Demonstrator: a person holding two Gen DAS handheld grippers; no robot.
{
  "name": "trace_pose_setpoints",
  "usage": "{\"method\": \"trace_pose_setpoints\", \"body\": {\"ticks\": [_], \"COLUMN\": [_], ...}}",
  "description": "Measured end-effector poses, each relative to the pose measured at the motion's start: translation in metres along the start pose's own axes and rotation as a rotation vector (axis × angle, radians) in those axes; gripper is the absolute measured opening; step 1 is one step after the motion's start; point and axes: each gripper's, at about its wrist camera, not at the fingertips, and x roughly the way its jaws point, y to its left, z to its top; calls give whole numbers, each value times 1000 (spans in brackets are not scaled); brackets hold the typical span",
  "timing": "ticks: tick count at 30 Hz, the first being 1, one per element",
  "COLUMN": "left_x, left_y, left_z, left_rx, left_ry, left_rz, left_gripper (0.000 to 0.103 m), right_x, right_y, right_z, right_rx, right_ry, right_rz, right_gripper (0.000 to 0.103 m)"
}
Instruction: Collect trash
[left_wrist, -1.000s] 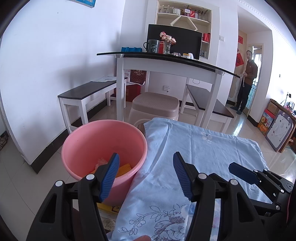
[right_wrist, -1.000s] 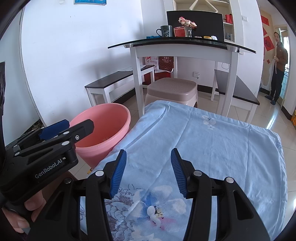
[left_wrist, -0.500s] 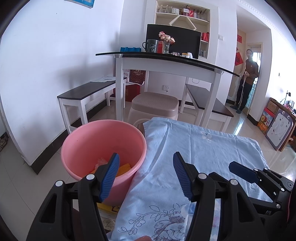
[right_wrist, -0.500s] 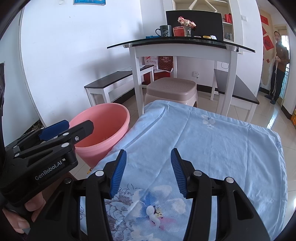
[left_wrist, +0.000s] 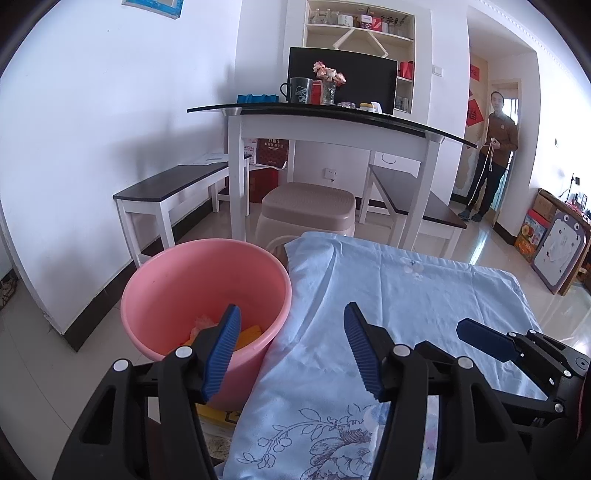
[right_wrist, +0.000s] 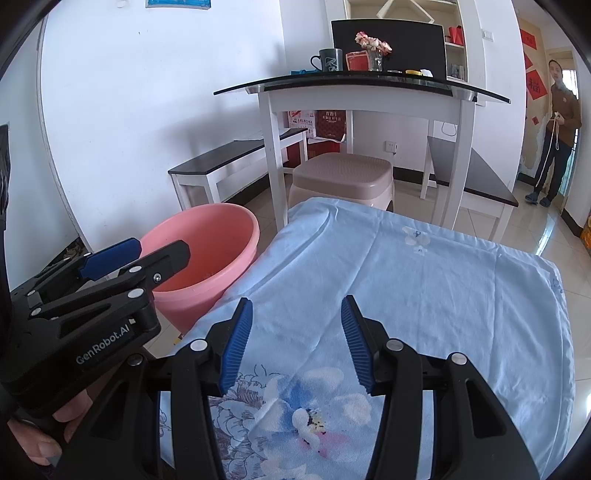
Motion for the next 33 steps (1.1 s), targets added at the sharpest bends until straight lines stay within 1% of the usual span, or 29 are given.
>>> {"method": "trace_pose_setpoints", "body": {"ticks": [11,21,33], "left_x": [3,18,32], "left_y": [-1,-4,-11], "left_z": [-1,2,5], "left_rx": [8,21,36], "left_ry": [6,28,45], "left_rz": [-3,-29,-49], "left_gripper": [57,57,57], "right_x": [3,14,12], "right_y": [-2,-4,-13], "right_z": [-5,-4,-3], "right_rx": [3,5,28], "right_ry": [7,27,33], "right_rz": [-5,-29,-53], "right_gripper": [51,51,51]}}
